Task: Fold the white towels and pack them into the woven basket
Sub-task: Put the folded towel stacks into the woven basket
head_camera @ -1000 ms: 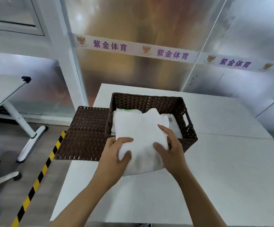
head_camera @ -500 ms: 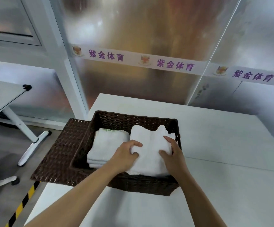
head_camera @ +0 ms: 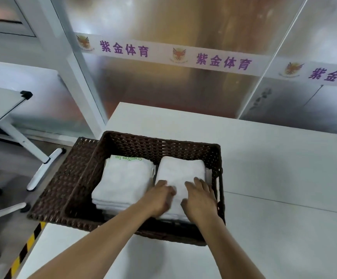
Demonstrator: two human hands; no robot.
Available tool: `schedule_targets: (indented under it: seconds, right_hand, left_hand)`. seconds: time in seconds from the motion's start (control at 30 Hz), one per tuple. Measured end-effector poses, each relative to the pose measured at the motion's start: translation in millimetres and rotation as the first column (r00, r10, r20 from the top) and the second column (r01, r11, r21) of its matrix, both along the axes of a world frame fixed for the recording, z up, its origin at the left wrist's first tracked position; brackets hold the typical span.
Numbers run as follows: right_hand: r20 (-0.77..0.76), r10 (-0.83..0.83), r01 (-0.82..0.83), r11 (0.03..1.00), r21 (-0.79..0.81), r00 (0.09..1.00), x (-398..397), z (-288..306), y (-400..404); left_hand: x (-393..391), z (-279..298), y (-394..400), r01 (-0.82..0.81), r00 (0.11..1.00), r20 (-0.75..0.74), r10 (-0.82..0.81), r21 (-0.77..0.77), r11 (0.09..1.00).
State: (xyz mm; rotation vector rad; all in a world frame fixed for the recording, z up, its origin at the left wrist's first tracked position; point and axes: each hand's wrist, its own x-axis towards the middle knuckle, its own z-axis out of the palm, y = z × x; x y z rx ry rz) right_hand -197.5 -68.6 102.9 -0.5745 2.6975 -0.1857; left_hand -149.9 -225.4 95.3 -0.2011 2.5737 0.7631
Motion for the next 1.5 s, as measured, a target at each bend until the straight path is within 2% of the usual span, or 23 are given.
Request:
schedule_targets:
  seconds: [0.07,0.13,0.23,0.33,0.4,0.53,0.63,0.73,0.77,0.83,0.97,1.17,1.23,1.3,1.37,1.5]
  right_hand:
    - [0.108,0.002,-0.004,1.0,0.019,0.994,-3.9,-2.0,3.8]
    - [0.11,0.012,-0.015,1.0,0.026,0.994,-6.6,-2.0,5.4]
    - [0.072,0.049,-0.053,0.998,0.043,0.996,-6.0,-1.4,3.0]
    - [0.148,0.075,-0.089,0.992,0.09,0.986,-0.7,-6.9,-0.5]
    - [0.136,0.075,-0.09,0.99,0.105,0.988,-0.9,-8.6,-2.6]
    - [0.101,0.077,-0.09,0.987,0.13,0.992,-1.1,-3.4,-6.2]
    - [0.029,0.059,-0.061,0.996,0.072,0.998,2.4,-1.0,-7.0]
    - [0.054,0.082,-0.083,0.997,0.004,0.995,6.7,-0.2,-6.0]
    - [0.098,0.091,-0.092,0.996,0.011,0.991,8.6,-0.9,-5.9]
    - [0.139,0.089,-0.095,0.995,0.034,0.986,12.1,-2.6,-4.9]
    - [0.091,0.088,-0.09,0.996,0.01,0.992,16.0,1.9,-8.3]
    - [0.031,0.078,-0.074,0.99,-0.116,0.996,24.8,8.2,-26.1]
    - [0.077,0.073,-0.059,0.983,-0.171,0.994,25.1,9.9,-38.3]
    - [0.237,0.017,0.048,0.963,-0.267,0.971,23.8,13.9,-56.0]
    - [0.435,-0.064,0.227,0.915,-0.334,0.898,22.3,14.5,-78.1]
    - [0.599,-0.173,0.453,0.818,-0.355,0.782,19.0,4.9,-121.9]
  left_hand:
    - [1.5,-3.9,0.7,-0.014,0.998,-0.06,0.014,-0.008,1.0]
    - [5.3,-5.0,2.8,-0.02,0.995,-0.102,0.019,-0.016,1.0]
    - [11.5,-9.6,1.7,-0.035,0.999,-0.04,0.035,0.021,0.999]
    - [17.4,-9.5,0.4,0.016,0.997,0.078,-0.016,0.003,1.0]
    - [16.3,-5.1,-2.6,0.019,0.997,0.08,-0.021,0.025,1.0]
    - [26.0,7.9,-15.8,0.008,1.0,-0.01,-0.007,0.065,0.998]
    - [43.0,12.4,-31.5,-0.046,0.989,-0.138,0.052,0.048,0.998]
    - [52.4,15.8,-50.3,-0.071,0.956,-0.294,0.014,-0.184,0.98]
    - [55.5,17.8,-55.6,-0.09,0.961,-0.275,0.015,-0.26,0.961]
    - [60.7,20.9,-64.9,-0.104,0.988,-0.145,0.057,-0.337,0.936]
    - [64.2,24.6,-74.2,-0.076,0.994,0.052,0.094,-0.275,0.958]
    - [62.9,21.2,-81.3,0.002,0.987,0.153,0.04,-0.261,0.965]
    - [63.8,19.2,-83.5,-0.03,0.992,0.108,0.062,-0.272,0.962]
    - [64.7,17.6,-86.0,-0.101,0.99,0.068,0.127,-0.3,0.949]
    - [64.8,13.5,-89.9,-0.138,0.984,0.069,0.166,-0.304,0.943]
    - [65.8,4.4,-95.3,-0.178,0.981,0.038,0.192,-0.235,0.956]
